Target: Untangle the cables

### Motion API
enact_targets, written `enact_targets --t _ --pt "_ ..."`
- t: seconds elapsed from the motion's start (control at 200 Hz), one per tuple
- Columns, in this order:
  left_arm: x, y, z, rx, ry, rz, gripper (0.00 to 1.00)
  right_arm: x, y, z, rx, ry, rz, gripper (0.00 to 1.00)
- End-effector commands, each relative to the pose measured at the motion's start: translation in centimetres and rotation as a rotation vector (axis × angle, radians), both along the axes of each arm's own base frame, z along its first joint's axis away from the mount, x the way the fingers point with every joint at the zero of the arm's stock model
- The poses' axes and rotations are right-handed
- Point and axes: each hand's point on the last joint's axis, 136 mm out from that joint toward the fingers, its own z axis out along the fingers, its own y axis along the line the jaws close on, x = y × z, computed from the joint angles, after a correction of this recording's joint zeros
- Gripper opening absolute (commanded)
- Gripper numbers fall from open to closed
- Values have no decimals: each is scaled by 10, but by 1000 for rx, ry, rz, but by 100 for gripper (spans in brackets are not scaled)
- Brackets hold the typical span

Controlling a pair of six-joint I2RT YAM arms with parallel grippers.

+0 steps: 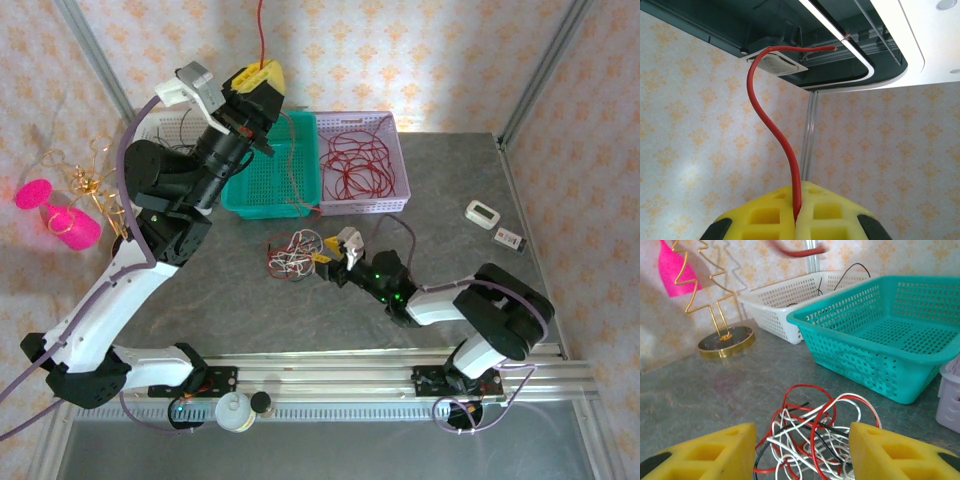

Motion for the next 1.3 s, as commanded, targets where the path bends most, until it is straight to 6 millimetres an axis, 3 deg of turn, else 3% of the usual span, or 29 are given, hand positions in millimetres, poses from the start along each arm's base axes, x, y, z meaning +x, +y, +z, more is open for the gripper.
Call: enact_targets --t 0.0,0.09,0.245,0.491,0.676,0.846,1.111,1.201,1.291 --pt "-9 5 11 -21 -21 -19 0 -8 2 48 8 -253 55 53" --pt "-9 4 11 -17 -16 -26 0 -9 7 55 -39 -344 110 53" --pt "-14 6 13 -16 -14 -34 0 0 -3 74 7 -395 171 53" --pt "-15 4 12 -6 -10 -46 0 -16 23 82 -29 -452 415 57" --pt "-13 0 10 4 -3 -60 0 -27 42 77 -62 -477 523 58" --pt "-12 -1 10 5 -6 -59 0 -33 57 60 -131 -450 601 52" --pt "-3 -4 1 19 9 -32 0 -27 43 71 -88 -401 526 38" --pt "1 -6 -2 20 10 -28 0 -32 36 83 -11 -353 545 37" --pt "4 -7 -3 23 10 -22 0 -24 29 92 21 -300 486 39"
